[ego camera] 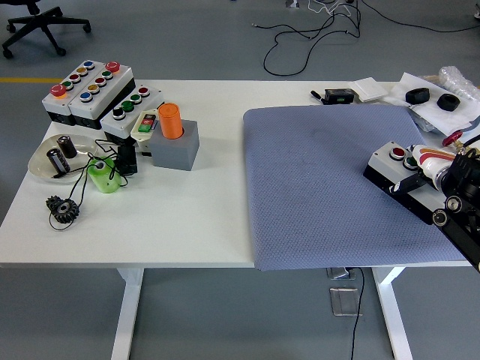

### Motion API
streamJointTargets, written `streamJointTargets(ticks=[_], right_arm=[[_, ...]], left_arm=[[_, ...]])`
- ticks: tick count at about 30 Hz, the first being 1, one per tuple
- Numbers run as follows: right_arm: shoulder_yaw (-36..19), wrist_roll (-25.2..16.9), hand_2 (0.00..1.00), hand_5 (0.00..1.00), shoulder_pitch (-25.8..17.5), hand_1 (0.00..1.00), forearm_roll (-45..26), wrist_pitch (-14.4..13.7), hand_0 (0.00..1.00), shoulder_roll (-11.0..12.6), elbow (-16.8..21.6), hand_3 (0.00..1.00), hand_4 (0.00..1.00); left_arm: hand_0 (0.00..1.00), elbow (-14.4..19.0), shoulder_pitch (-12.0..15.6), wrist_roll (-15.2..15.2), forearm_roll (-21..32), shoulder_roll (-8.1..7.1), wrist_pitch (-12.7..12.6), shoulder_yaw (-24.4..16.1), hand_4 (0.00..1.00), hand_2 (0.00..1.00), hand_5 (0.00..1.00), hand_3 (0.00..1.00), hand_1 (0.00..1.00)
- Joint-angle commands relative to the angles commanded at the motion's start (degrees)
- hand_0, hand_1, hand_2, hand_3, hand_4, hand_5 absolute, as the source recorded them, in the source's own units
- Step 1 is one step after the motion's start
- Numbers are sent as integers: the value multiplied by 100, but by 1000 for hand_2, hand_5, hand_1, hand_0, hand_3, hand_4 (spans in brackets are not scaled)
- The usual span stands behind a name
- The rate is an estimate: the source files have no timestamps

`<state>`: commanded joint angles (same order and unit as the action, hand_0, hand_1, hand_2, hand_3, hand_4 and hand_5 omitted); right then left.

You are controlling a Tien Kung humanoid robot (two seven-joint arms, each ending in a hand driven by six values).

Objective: Pick up the button,place it on the desk,press the button,press the button

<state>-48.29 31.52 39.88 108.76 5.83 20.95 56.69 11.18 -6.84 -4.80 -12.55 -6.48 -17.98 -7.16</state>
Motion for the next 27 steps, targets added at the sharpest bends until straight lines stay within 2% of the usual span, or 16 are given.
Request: streamJointTargets(ticks=[5, 6, 10, 11, 12, 13, 15, 18, 19, 22, 23, 24, 27], right_arm=[[140, 42, 430, 187, 48, 417, 125, -158, 458, 4, -100, 652, 881], [176, 72, 325, 85, 51, 250, 147, -134, 306, 20, -107, 460, 759], [325, 142, 325, 85, 44, 250, 241, -165, 306, 91, -97, 460, 759], [370, 143, 325, 85, 28, 250, 268, -262, 306, 130, -71, 460, 759], [406, 131, 259, 2, 16, 184, 266, -381, 348, 167, -46, 375, 560], [429, 106, 259, 2, 6, 184, 245, -455, 348, 199, -20, 375, 560], [491, -43, 259, 2, -19, 184, 80, -797, 348, 311, 69, 375, 560], [619, -474, 259, 2, -25, 184, -252, -1302, 348, 562, 290, 375, 560], [668, -610, 204, 2, -22, 114, -347, -1435, 307, 644, 373, 329, 510], [834, -1231, 204, 2, 1, 114, -668, -1713, 307, 895, 674, 329, 510], [939, -1458, 204, 2, 41, 114, -808, -1673, 307, 990, 799, 329, 510], [993, -1671, 184, 2, 60, 73, -913, -1650, 259, 1031, 873, 319, 464], [1279, -2368, 184, 2, 229, 73, -1093, -1202, 259, 1170, 1175, 319, 464]], left_arm=[[601, -2, 12, -1, 20, 1, -2, 37, 276, 507, 998, 475, 539], [601, -2, 22, -1, 23, 1, -3, 42, 275, 507, 998, 475, 539], [601, -4, 44, -3, 37, 1, -1, 68, 275, 507, 998, 475, 539], [601, -4, 57, -4, 41, 2, -1, 77, 275, 507, 998, 475, 539], [601, -5, 65, -4, 44, 3, -1, 86, 276, 507, 998, 475, 539], [601, -5, 68, -5, 42, 3, 0, 88, 276, 507, 998, 475, 539], [601, -3, 69, -9, 23, 0, 2, 81, 276, 507, 998, 475, 539], [601, -3, 54, -4, -5, -6, 4, 20, 276, 507, 998, 475, 539], [601, -3, 47, -3, -11, -7, 4, 4, 276, 507, 998, 475, 539], [601, -4, 31, 0, -21, -10, 6, -31, 276, 507, 998, 475, 539], [601, -4, 26, 3, -18, -11, 6, -41, 276, 507, 998, 475, 539], [601, -4, 25, 4, -17, -12, 6, -45, 276, 507, 998, 475, 539], [601, -4, 18, -2, -15, -11, 9, -30, 276, 507, 998, 475, 539]])
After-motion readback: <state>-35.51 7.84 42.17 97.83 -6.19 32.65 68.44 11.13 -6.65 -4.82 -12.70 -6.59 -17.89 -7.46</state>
